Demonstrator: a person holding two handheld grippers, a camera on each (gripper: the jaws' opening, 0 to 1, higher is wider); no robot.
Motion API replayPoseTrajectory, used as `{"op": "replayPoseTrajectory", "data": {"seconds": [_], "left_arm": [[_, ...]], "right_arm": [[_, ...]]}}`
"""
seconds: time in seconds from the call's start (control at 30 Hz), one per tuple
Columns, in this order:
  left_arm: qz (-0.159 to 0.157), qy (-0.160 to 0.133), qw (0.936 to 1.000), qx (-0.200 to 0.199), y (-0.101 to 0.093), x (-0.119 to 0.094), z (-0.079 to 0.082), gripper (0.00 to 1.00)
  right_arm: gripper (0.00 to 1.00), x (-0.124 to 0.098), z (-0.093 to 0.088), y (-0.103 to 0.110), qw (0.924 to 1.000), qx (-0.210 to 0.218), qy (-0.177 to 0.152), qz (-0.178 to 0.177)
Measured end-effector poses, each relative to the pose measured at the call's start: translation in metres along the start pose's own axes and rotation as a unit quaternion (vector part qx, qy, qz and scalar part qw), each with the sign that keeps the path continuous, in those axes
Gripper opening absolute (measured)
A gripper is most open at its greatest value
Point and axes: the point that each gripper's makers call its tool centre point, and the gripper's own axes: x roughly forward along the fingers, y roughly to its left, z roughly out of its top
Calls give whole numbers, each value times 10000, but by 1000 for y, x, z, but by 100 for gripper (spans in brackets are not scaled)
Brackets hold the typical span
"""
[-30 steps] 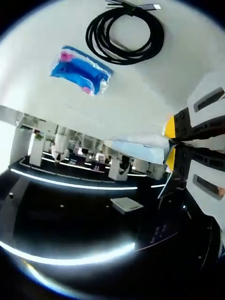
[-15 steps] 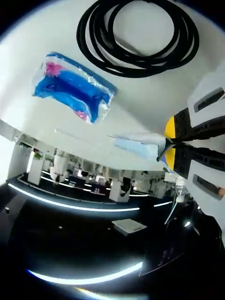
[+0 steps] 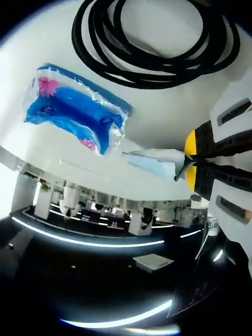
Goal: Arrange the tabletop items into an orderly group along one side of the table until the central work area is clear of visible clutter.
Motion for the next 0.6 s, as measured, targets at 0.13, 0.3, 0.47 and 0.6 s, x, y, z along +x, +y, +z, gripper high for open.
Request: {"op": "replayPoseTrajectory", "data": {"seconds": [0.13, 0.3, 0.47, 0.6], "left_arm": [[113, -57, 9999, -92, 5, 1, 1, 2], [102, -136, 9997, -200, 7, 1, 5, 2], [180, -201, 9990, -367, 11, 2, 6, 3], [225, -264, 9987, -371, 12, 2, 7, 3]], "right_arm": [[0, 6, 0, -2, 10000, -47, 7, -82], [0, 11, -2, -4, 9999, 63, -56, -144], [0, 14, -3, -7, 9996, 41, -92, -260], [0, 15, 0, -8, 9992, -49, -189, -362]]}}
